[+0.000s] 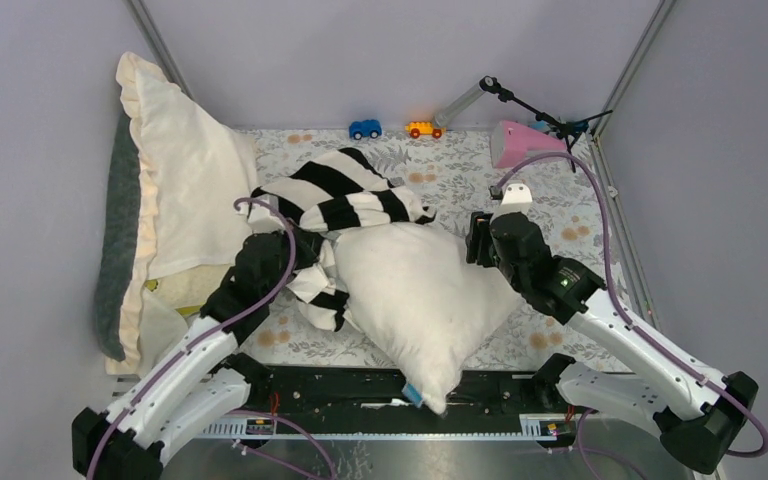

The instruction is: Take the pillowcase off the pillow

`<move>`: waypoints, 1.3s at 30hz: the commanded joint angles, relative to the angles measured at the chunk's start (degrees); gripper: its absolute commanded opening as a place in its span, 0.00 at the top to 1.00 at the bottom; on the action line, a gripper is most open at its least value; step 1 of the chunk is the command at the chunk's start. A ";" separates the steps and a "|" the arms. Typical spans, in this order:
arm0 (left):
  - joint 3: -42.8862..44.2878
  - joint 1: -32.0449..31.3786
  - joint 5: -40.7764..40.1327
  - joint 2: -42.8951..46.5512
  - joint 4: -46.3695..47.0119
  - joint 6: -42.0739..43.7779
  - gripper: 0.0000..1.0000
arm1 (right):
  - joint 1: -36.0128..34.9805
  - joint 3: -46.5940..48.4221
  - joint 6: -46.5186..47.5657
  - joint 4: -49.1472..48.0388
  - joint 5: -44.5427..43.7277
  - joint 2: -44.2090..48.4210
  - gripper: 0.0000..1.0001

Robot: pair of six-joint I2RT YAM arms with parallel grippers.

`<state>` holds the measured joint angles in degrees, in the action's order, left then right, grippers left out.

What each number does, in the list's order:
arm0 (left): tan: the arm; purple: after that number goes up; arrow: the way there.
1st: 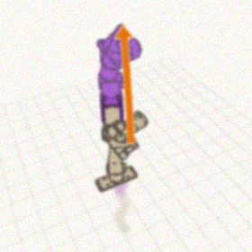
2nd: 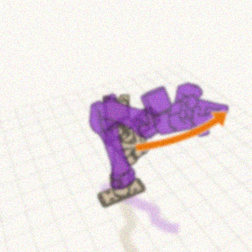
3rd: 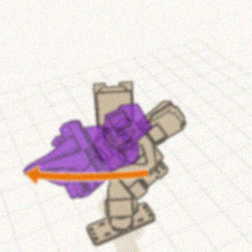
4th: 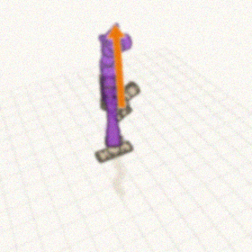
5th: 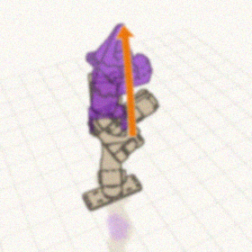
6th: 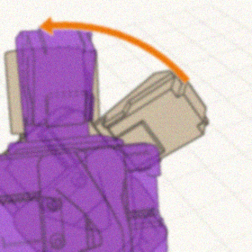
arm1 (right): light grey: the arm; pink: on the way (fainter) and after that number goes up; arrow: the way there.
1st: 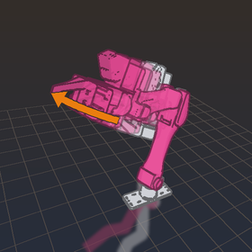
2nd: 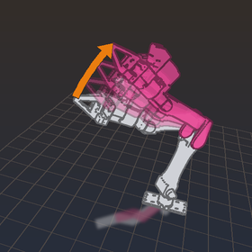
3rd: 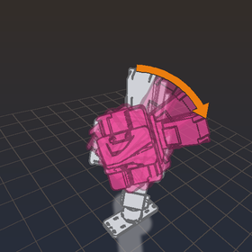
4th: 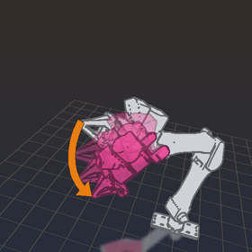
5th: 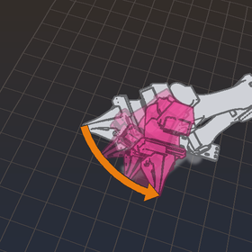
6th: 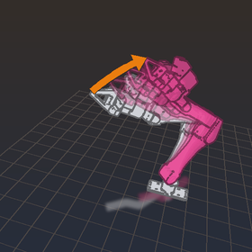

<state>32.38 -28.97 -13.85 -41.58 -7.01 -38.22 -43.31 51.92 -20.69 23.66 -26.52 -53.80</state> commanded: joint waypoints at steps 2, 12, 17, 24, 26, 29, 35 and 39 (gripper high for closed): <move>4.38 1.64 10.91 -12.27 9.74 1.20 0.95 | 1.84 7.42 3.44 1.45 10.18 -1.11 0.36; 2.89 1.46 14.91 -18.86 12.16 0.05 0.92 | -14.43 13.14 8.69 0.49 12.73 -8.63 0.12; 2.34 1.46 14.11 -17.83 11.36 0.10 0.92 | -20.60 12.94 10.07 1.25 10.88 -13.52 0.07; 2.62 1.48 11.63 -15.21 8.21 1.25 0.92 | -22.00 5.79 9.96 1.99 15.08 -15.90 0.00; 2.45 1.46 10.78 -14.87 7.99 1.29 0.92 | -22.05 3.97 9.21 2.94 14.21 -17.25 0.00; 2.94 1.46 9.42 -15.39 7.14 1.09 0.92 | -22.02 2.50 7.59 4.59 10.97 -19.63 0.00; 4.76 1.53 3.55 -15.75 1.03 -0.26 0.94 | -21.82 1.44 2.34 6.21 -0.56 -20.14 0.60; 5.11 1.63 -6.20 -13.35 -5.21 -3.57 1.00 | -18.65 -0.17 -1.83 6.07 -12.85 -13.52 1.00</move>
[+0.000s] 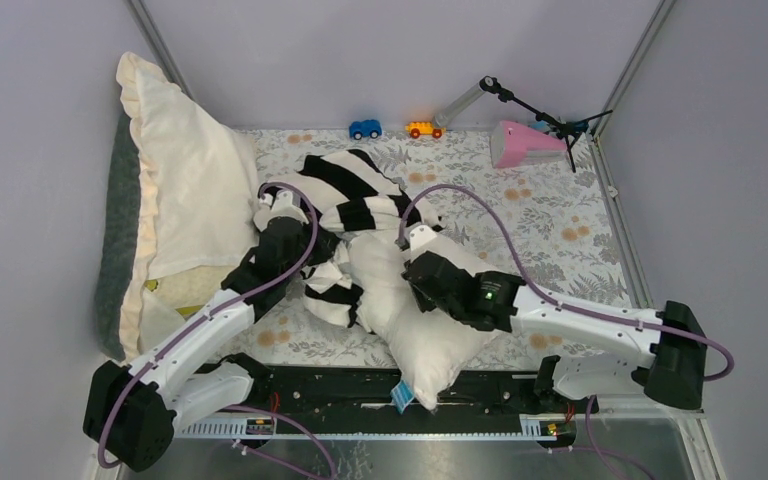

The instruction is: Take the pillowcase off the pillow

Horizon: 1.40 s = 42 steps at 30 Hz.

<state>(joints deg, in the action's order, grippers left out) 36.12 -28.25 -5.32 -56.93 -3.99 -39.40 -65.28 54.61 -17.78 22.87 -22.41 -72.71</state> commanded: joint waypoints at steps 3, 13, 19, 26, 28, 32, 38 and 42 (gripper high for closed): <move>0.61 1.29 -20.38 5.15 -11.45 -4.93 1.00 | 11.28 -4.61 -5.99 5.36 -16.26 13.16 1.00; -4.79 8.12 -25.35 14.16 -16.99 -15.13 1.00 | 18.08 -7.90 -7.19 5.46 -27.69 27.55 1.00; -3.45 8.12 -12.98 12.70 -10.95 -6.17 1.00 | 18.07 -8.98 -5.17 3.29 -16.55 26.52 1.00; 2.31 5.73 5.01 7.79 -7.39 0.34 0.79 | 18.12 -10.55 -4.82 -1.66 -0.62 21.26 0.98; 5.08 1.02 3.65 8.44 -8.88 2.15 0.70 | 18.04 -10.77 -5.25 -2.63 1.10 19.86 0.97; 14.11 -11.66 -7.33 5.93 -17.11 3.40 0.41 | 18.07 -10.66 -5.08 -5.23 2.65 17.94 0.98; 24.72 -36.10 -36.66 0.21 -32.48 -7.95 0.01 | 17.99 -8.94 -4.52 -7.01 2.89 15.27 0.99; 24.67 -43.51 -40.70 -2.91 -35.19 -14.93 0.01 | 18.08 -9.03 -5.20 -7.72 1.17 14.91 1.00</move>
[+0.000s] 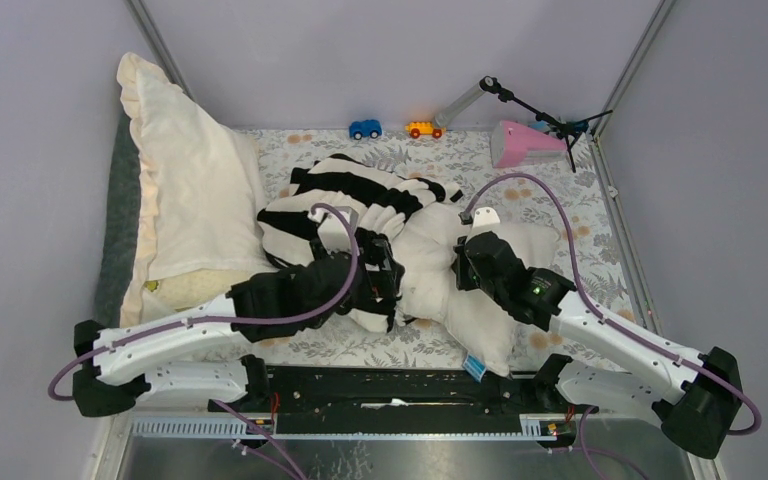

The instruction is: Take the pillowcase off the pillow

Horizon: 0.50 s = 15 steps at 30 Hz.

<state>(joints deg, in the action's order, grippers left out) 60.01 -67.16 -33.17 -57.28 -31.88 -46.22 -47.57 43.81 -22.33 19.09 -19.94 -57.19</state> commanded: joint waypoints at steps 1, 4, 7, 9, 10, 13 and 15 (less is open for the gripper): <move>-0.29 -5.82 -12.14 -3.56 -6.15 -9.05 0.01 | 0.37 1.68 -0.79 -4.05 -1.81 -0.54 1.00; -2.72 -9.90 -12.32 -6.51 -3.26 -12.58 0.01 | 0.34 1.22 -0.85 -4.54 -2.77 0.21 1.00; -4.81 -10.40 -11.93 -7.92 -3.11 -16.29 0.01 | 0.33 0.91 -1.03 -4.58 -3.00 0.99 1.00; -6.94 -10.36 -11.96 -7.43 -2.66 -17.83 0.01 | 0.36 0.63 -1.05 -4.65 -3.00 1.42 1.00; -8.06 -10.32 -12.19 -7.15 -2.59 -18.49 0.01 | 0.37 0.46 -1.00 -4.67 -3.02 1.51 1.00; -11.37 -8.67 -12.35 -7.18 -2.53 -19.95 0.01 | 0.33 0.16 -0.77 -4.93 -3.20 1.58 1.00; -14.03 -5.12 -9.63 -7.76 -0.79 -19.49 0.01 | 0.37 0.20 -0.66 -4.95 -3.57 1.55 1.00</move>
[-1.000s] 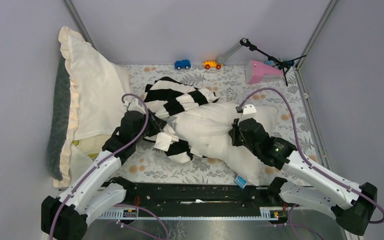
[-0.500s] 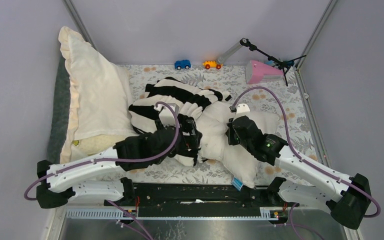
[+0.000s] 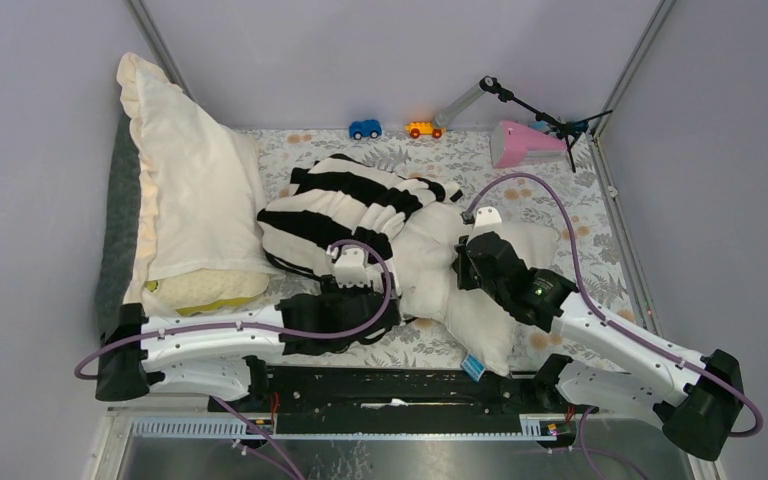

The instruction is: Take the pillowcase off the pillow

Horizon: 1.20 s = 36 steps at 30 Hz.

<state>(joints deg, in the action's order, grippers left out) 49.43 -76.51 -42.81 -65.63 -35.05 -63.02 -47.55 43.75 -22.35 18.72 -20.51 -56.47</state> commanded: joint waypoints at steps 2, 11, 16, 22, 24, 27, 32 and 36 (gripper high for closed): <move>-6.91 8.94 4.70 0.50 6.95 -0.12 0.01 | 0.35 0.46 -0.53 -4.49 -3.75 0.96 1.00; -14.43 30.27 2.13 9.73 7.94 7.87 0.35 | 4.17 2.39 -3.75 2.18 -13.94 4.93 1.00; -15.62 36.47 -2.53 21.24 7.64 13.03 0.68 | 6.48 2.12 -1.83 2.24 -20.77 11.95 1.00; -14.32 38.98 0.46 27.56 9.65 19.71 1.00 | 7.35 5.66 2.92 2.07 -16.49 12.51 1.00; -13.37 38.98 6.73 28.32 13.53 23.24 1.00 | 7.33 7.34 3.91 2.15 -9.30 11.28 0.95; -8.98 38.98 13.33 26.59 15.40 25.30 1.00 | 7.37 9.56 4.58 2.44 -0.91 9.26 0.80; -2.75 38.83 31.43 19.05 16.78 27.06 0.51 | 7.35 10.25 5.61 2.71 5.35 6.20 0.48; -2.42 32.49 44.81 13.12 24.01 29.45 0.01 | 7.34 9.83 6.83 2.81 9.92 4.83 0.02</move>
<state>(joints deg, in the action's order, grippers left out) 44.88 -38.28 -14.96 -47.88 -18.81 -37.21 -40.49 51.59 -17.28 23.70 -16.82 -50.61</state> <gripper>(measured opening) 0.916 0.868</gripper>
